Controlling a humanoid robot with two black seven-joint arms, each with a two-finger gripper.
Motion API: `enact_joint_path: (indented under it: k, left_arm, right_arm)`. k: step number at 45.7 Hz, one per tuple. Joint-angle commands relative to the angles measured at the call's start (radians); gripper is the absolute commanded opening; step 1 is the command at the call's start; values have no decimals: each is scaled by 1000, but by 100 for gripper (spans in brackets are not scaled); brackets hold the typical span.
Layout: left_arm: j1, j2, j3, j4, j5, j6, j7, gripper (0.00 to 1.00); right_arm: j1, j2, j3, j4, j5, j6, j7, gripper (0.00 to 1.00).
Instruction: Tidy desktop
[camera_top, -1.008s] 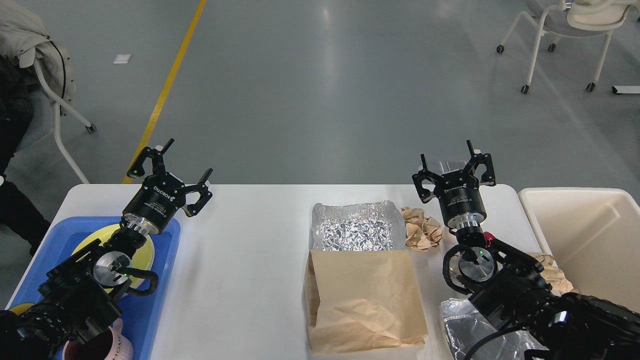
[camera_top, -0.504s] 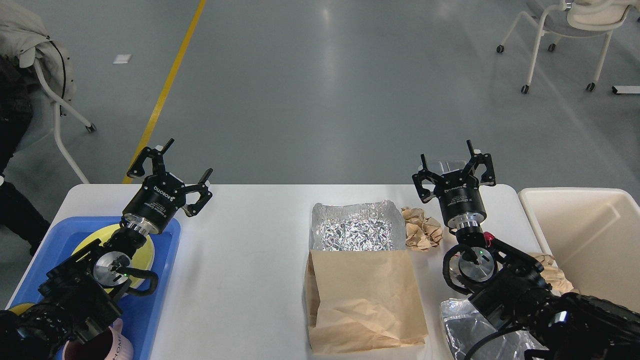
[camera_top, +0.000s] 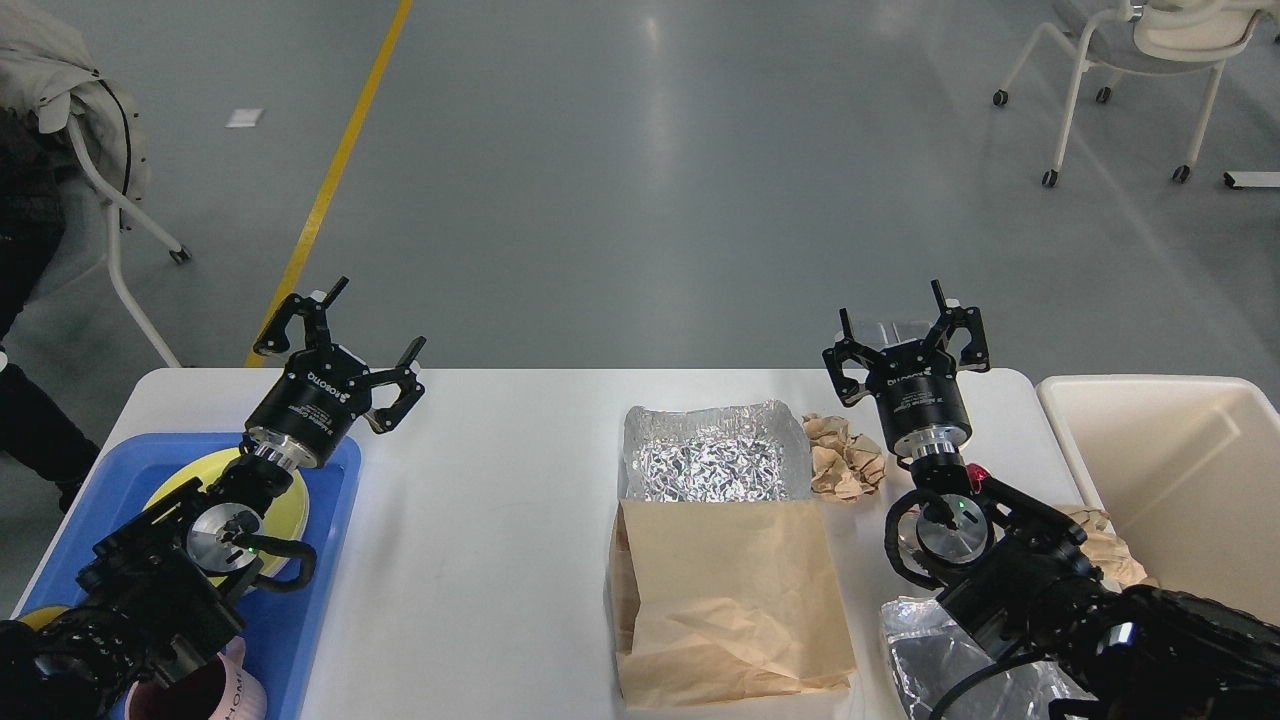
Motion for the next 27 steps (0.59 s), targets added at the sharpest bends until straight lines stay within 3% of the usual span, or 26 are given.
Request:
enact_joint_path:
  k: [1,12,15,18,24,27]
  left_arm:
    - [0,0,0,0,0,1,0,100]
    - [0,0,0,0,0,1,0,100]
    - [0,0,0,0,0,2,0,100]
    - [0,0,0,0,0,0,0,100]
    - [0,0,0,0,0,0,0,100]
    - [2,0,0,0,0,0,0,100]
  right_arm:
    - [18,-1,-6,-1,0,-4,0,100]
    - [179,-10,-43,2,-29,0,-14,100]
    - [234,-25,-52,2,-29,2,-45,100]
    - [274,-50,-51,1,-29,-6,-118,100]
    - [338,-57,-51,-7,-28,-13,-322,100]
    - [386,-62,-51,-9,-29,-15,-376,100]
